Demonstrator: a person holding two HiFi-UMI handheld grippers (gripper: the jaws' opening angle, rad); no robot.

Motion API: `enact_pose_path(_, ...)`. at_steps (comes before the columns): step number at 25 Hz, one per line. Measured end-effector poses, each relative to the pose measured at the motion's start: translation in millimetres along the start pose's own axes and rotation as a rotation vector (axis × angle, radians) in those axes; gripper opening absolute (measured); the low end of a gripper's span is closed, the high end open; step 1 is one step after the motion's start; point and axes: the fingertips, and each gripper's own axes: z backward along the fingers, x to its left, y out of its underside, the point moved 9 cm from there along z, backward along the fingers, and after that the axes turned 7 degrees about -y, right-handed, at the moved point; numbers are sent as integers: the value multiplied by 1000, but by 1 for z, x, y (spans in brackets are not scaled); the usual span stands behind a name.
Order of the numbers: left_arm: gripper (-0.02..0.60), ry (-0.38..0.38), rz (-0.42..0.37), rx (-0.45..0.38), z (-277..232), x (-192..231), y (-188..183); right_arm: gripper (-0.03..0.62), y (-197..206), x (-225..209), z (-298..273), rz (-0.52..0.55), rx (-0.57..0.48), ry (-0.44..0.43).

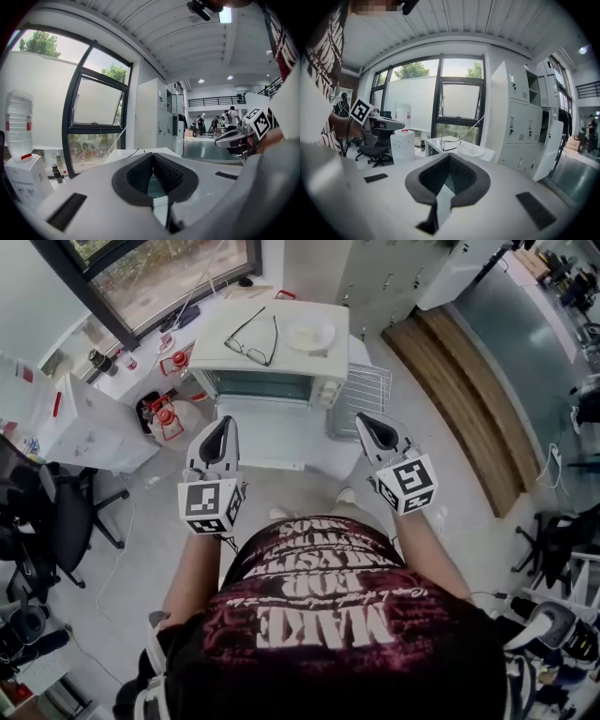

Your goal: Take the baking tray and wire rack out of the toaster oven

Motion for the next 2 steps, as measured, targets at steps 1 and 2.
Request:
enact_pose_path(1,6,-1,1,-5,0,2,-1,2,-1,0,-2,13,-2,0)
enact_pose_path(2,6,-2,2,-11,-1,3,-1,2,-2,0,-4,25,-5,-1)
